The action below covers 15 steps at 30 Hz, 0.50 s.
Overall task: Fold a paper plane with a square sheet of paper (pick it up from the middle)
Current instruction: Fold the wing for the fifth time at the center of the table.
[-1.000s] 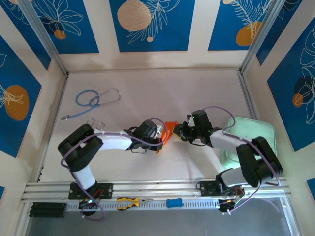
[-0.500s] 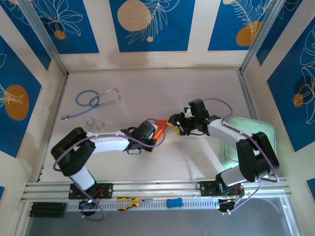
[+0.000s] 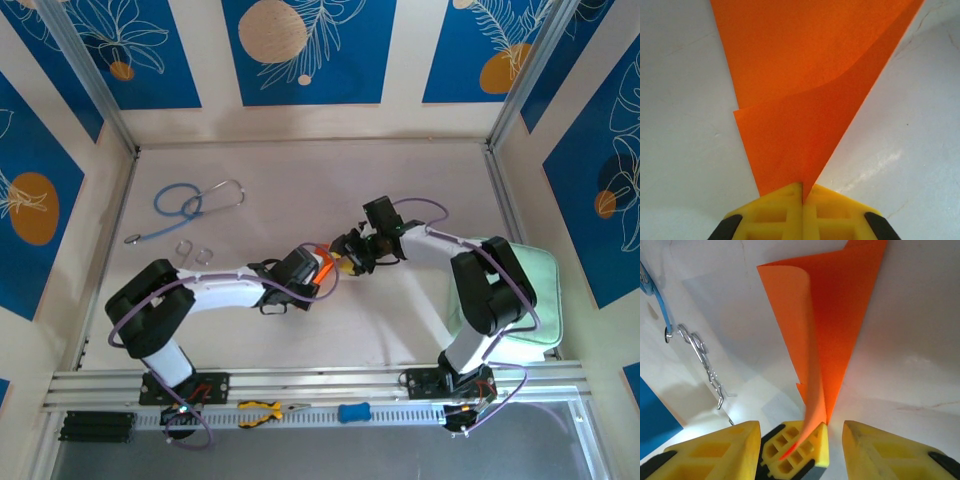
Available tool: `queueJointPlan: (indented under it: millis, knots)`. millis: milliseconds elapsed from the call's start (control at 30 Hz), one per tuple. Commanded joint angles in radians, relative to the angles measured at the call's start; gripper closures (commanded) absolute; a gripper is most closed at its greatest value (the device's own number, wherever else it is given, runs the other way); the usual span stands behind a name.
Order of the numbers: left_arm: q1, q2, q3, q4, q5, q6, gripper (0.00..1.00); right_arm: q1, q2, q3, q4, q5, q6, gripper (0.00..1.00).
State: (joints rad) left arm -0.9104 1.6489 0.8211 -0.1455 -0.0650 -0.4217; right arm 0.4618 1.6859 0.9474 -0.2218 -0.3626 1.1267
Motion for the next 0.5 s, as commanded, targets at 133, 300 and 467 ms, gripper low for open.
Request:
queueJointPlan:
  millis: [133,300,467]
  knots:
    - [-0.019,0.022,0.038,-0.042,-0.037,0.044,0.97,0.001,0.050,0.030,-0.044,-0.053,-0.024,0.64]
    - [-0.026,0.013,0.034,-0.045,-0.048,0.063,0.92,-0.015,0.036,0.016,-0.038,-0.056,-0.031,0.81]
    - [-0.035,0.012,0.034,-0.049,-0.069,0.093,0.85,-0.032,0.015,-0.009,-0.014,-0.065,-0.028,0.91]
